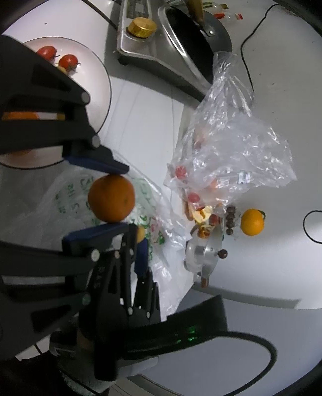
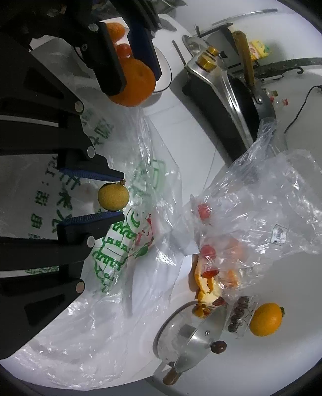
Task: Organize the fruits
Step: 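Carry the orange and yellow fruit over the white plate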
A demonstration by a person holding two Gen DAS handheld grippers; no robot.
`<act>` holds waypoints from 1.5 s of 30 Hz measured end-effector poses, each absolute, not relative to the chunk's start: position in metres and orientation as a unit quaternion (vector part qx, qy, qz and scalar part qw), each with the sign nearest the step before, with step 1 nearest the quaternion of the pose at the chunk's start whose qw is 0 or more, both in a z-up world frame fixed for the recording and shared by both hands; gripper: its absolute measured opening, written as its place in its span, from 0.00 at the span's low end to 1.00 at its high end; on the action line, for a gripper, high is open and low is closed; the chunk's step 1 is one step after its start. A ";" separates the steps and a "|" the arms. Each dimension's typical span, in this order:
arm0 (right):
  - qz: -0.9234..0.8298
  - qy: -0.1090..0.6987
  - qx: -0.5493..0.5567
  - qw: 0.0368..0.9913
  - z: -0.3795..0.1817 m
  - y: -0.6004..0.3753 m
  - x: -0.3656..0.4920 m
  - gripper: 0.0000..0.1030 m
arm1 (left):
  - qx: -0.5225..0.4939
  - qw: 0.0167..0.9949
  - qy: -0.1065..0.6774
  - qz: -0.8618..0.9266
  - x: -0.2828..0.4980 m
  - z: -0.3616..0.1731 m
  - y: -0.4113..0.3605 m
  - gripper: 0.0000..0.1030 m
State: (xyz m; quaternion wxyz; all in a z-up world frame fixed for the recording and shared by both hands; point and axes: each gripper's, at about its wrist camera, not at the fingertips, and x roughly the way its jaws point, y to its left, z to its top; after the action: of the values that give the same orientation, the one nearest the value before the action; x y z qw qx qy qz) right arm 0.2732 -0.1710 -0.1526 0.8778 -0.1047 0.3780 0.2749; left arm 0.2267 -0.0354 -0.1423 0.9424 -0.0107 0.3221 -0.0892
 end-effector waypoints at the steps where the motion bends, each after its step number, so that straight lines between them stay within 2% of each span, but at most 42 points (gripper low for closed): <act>1: 0.276 0.375 -0.103 0.879 -0.150 -0.172 0.270 0.26 | -0.011 0.943 0.321 -0.090 0.225 -0.141 -0.036 0.40; 21: 0.274 0.337 -0.109 0.894 -0.114 -0.174 0.214 0.26 | -0.013 0.952 0.293 -0.082 0.177 -0.120 -0.029 0.40; 45: 0.293 0.317 -0.132 0.892 -0.102 -0.136 0.168 0.26 | -0.030 0.959 0.276 -0.048 0.127 -0.115 0.014 0.40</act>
State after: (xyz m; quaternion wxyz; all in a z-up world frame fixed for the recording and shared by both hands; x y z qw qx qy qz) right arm 0.1685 -0.1361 -0.1015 0.8924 -0.1324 0.3169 0.2928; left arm 0.1266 0.0140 -0.1146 0.9594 -0.0300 0.2763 -0.0476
